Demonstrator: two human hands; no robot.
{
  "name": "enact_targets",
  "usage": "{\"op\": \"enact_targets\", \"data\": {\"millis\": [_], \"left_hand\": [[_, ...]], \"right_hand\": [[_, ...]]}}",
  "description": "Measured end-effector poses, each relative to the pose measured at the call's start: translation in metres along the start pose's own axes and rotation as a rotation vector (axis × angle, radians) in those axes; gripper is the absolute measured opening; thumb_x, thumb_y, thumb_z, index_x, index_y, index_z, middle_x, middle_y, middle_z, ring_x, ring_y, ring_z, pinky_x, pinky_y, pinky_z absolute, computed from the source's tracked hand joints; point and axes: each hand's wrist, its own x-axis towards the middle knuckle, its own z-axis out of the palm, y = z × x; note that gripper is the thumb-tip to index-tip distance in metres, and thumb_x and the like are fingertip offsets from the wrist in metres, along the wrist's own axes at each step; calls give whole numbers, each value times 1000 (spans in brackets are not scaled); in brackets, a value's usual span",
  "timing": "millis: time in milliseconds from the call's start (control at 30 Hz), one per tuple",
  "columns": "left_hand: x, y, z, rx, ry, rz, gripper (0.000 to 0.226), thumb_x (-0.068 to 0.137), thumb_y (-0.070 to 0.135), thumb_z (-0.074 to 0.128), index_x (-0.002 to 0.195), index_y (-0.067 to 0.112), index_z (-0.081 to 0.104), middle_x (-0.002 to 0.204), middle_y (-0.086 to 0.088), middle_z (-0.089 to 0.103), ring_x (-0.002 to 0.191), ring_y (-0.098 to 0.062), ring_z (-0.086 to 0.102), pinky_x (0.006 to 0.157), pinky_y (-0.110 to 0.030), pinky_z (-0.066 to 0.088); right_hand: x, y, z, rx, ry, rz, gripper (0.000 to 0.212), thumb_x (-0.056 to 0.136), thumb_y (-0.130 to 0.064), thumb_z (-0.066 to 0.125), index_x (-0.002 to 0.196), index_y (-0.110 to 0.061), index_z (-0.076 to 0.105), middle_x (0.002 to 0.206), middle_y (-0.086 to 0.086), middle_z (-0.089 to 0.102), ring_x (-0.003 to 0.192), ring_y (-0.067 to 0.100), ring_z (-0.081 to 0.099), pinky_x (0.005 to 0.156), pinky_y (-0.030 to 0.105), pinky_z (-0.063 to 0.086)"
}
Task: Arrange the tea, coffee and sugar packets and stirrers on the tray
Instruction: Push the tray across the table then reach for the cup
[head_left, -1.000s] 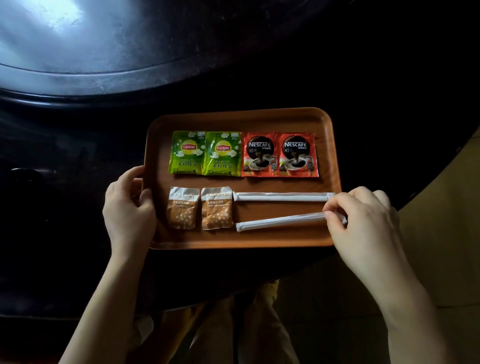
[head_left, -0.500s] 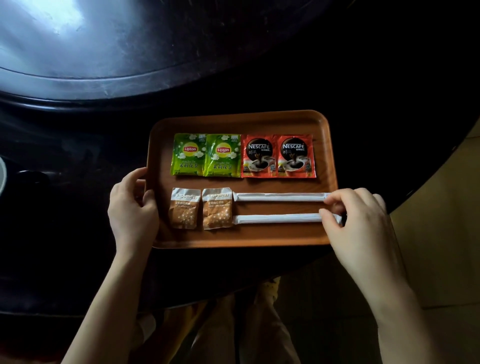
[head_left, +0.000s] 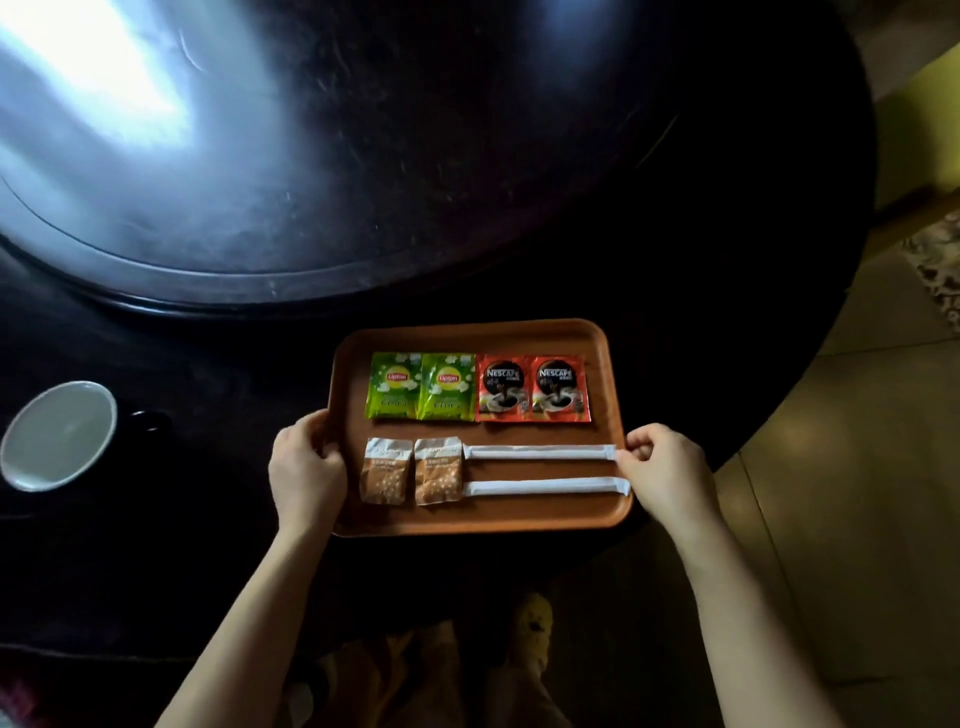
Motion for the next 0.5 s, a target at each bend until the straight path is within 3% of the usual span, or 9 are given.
{"op": "enact_targets", "data": {"millis": [200,300,367,500], "left_hand": [[-5,17,-10,-50,-46,-67,36,78,-2,49,110,8,63,108,-17,65,102,-32,58,83,-34,42],[-1,23,-15,-159,-108,-250,40,71,-1,52,105,15,67,103,-9,71,97,-26,63,83,-31,48],[5,19,-17,-267,-160,-360,45,65,-2,54,101,19,70,98,-6,73,88,-22,66,83,-36,54],[13,11,-20,-473,-207,-481,47,66,-10,54,104,13,69,94,-11,72,83,-25,68,80,-40,56]], "right_hand": [[1,-8,-6,-32,-62,50,18,85,-12,59,101,-6,62,100,13,67,85,25,63,67,29,47],[1,-10,-7,-16,-75,80,15,83,-12,60,96,-6,65,97,13,69,84,26,64,66,28,48],[0,-11,-7,-20,-67,84,10,84,-13,59,87,-7,66,90,11,70,75,22,62,60,26,46],[-2,-12,-10,9,-84,92,10,84,-11,59,86,-6,68,86,10,67,77,22,61,64,25,43]]}}
